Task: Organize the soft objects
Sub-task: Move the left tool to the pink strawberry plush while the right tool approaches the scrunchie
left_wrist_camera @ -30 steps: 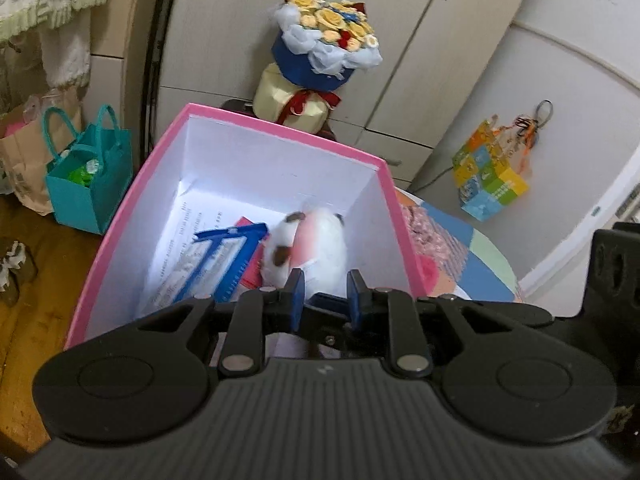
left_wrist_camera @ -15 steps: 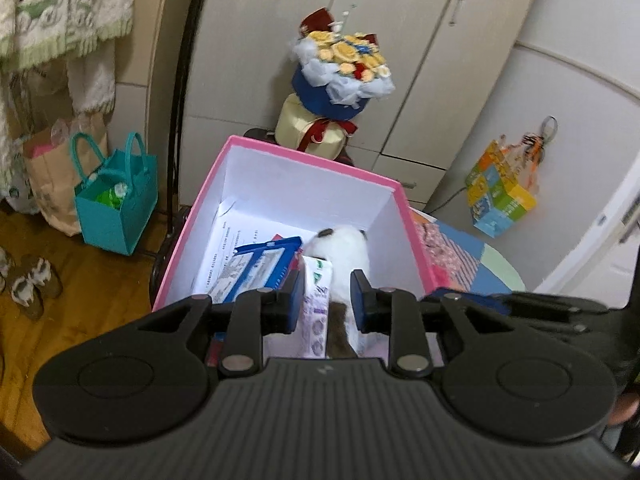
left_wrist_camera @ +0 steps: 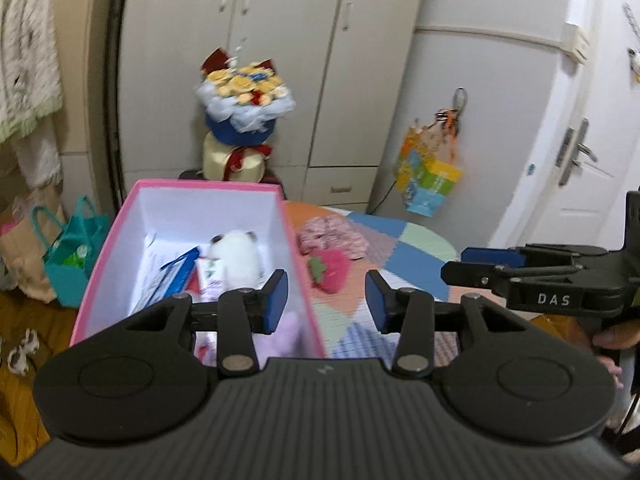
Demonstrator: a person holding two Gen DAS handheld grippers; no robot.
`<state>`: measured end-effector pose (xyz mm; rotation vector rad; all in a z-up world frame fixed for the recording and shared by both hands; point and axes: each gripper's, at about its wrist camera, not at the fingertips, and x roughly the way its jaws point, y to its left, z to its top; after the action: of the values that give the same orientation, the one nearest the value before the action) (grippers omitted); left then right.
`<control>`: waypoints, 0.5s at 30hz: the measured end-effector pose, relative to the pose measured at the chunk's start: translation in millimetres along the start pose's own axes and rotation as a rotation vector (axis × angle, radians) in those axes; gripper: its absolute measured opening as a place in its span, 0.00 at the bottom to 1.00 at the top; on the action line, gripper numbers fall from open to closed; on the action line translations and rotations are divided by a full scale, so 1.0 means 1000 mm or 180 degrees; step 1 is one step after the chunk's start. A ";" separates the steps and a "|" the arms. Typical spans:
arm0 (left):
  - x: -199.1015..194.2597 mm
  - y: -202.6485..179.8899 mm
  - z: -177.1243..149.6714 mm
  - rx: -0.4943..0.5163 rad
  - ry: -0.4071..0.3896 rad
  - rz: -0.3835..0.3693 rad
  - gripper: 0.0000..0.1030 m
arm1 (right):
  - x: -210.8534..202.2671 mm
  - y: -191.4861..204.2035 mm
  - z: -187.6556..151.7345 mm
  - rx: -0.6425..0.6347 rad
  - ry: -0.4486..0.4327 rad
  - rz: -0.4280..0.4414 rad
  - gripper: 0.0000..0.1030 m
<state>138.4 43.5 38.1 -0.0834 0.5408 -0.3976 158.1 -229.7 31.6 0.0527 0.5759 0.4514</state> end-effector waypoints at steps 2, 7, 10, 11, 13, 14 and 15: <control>0.004 -0.015 0.001 0.0063 -0.0013 -0.0007 0.46 | -0.011 -0.010 -0.001 -0.0024 -0.0050 -0.0035 0.53; 0.030 -0.055 -0.002 0.0195 -0.0005 0.0009 0.52 | -0.025 -0.036 0.006 -0.0066 -0.0117 -0.0084 0.57; 0.046 -0.067 -0.002 0.0082 -0.0038 0.0020 0.52 | -0.022 -0.055 0.014 -0.0049 -0.0107 0.0021 0.62; 0.050 -0.068 -0.001 0.0005 -0.0038 -0.0026 0.52 | -0.021 -0.060 0.016 -0.0057 -0.0096 0.0053 0.62; 0.059 -0.069 0.002 -0.0105 -0.0062 -0.0063 0.52 | -0.015 -0.074 0.018 -0.0060 -0.0008 0.0200 0.62; 0.064 -0.071 0.002 -0.0091 -0.0071 -0.0036 0.52 | -0.013 -0.082 0.018 -0.0027 0.0029 0.0264 0.62; 0.069 -0.074 0.003 -0.0079 -0.0066 0.0010 0.52 | -0.011 -0.090 0.019 0.0016 0.0040 0.0306 0.62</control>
<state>168.6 -51.6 20.0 -0.1105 0.5255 -0.3866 195.7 -313.8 37.2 0.0827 0.5886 0.5440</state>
